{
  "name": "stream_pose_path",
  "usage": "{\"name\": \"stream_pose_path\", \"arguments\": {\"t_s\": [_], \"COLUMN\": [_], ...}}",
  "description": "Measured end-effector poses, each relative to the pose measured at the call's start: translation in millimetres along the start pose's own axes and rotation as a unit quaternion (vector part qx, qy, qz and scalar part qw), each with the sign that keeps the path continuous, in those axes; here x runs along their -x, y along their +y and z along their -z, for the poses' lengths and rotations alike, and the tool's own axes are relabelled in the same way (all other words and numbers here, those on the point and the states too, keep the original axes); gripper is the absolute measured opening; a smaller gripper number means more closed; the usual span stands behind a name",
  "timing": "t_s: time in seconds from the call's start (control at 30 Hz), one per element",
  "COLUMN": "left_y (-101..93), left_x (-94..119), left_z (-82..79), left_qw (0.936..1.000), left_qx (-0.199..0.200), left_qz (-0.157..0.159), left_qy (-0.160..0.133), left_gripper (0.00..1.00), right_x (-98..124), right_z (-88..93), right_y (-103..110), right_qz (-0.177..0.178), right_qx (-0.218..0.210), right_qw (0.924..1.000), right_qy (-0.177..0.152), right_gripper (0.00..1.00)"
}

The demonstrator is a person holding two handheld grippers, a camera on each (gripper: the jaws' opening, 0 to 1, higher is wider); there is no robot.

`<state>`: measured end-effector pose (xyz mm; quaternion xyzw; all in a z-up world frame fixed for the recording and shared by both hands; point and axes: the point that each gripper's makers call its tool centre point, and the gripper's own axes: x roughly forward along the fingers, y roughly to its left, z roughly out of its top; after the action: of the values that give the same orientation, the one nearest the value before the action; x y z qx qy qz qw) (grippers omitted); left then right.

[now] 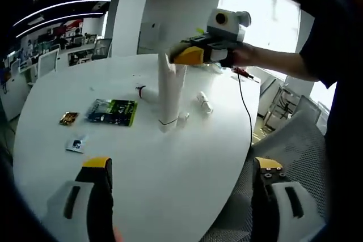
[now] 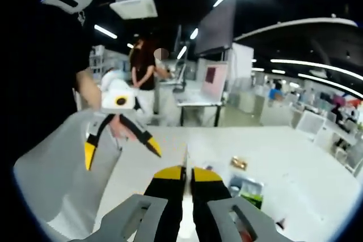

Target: Arrange the skincare products in the storage area until every visible bottle or jar stands upright without overlapping.

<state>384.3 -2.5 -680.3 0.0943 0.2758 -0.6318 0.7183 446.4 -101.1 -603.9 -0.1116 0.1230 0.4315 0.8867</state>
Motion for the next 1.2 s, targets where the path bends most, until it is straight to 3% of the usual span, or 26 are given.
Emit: {"name": "stream_pose_path", "arguments": {"t_s": [0.63,0.77,1.2], "left_y": [-2.9,-0.3,1.4], "left_x": [-22,-22,-24], "left_z": [-2.4,2.0,2.1], "left_qw": [0.9998,0.9997,0.9997], "left_qx": [0.005,0.009,0.012], "left_qz": [0.016,0.014,0.011], "left_qy": [0.014,0.02,0.02], "left_gripper": [0.96,0.95,0.94], "right_x": [-7,-7,-6], "right_z": [29.2,25.5,25.5], "right_y": [-56,-61,-73], "right_qz": [-0.008,-0.004,-0.024], "right_qx": [-0.011,-0.016,-0.017], "right_qw": [0.9997,0.9991,0.9983], "right_qy": [-0.021,-0.04,-0.051], "right_gripper": [0.0,0.0,0.0]}}
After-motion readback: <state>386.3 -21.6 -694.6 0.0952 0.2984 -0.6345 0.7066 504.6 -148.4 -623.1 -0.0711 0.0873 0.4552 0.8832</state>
